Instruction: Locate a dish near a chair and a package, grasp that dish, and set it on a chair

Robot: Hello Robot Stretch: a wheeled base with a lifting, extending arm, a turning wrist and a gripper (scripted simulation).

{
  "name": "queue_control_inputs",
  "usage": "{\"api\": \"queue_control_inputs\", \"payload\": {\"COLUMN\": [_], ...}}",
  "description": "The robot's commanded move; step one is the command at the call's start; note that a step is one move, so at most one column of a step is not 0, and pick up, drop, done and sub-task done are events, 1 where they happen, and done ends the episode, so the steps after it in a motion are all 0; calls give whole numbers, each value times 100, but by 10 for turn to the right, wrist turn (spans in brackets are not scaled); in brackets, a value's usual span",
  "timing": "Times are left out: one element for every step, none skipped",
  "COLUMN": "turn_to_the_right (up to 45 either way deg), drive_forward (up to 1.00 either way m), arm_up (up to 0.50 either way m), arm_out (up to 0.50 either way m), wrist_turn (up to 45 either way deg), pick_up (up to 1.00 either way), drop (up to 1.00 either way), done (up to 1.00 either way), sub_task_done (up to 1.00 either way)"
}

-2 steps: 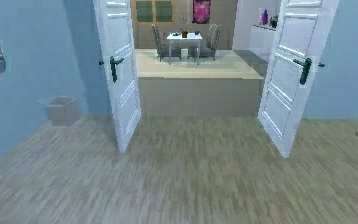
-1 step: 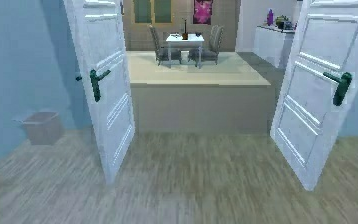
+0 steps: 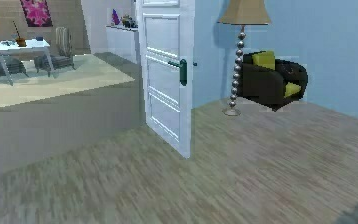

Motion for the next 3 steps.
{"api": "queue_control_inputs", "payload": {"turn_to_the_right": [0, 450, 180], "drive_forward": [75, 0, 0], "arm_up": [0, 0, 0], "arm_out": [0, 0, 0], "wrist_turn": [0, 0, 0], "pick_up": [0, 0, 0], "drop": [0, 0, 0], "done": [0, 0, 0], "sub_task_done": [0, 0, 0]}}
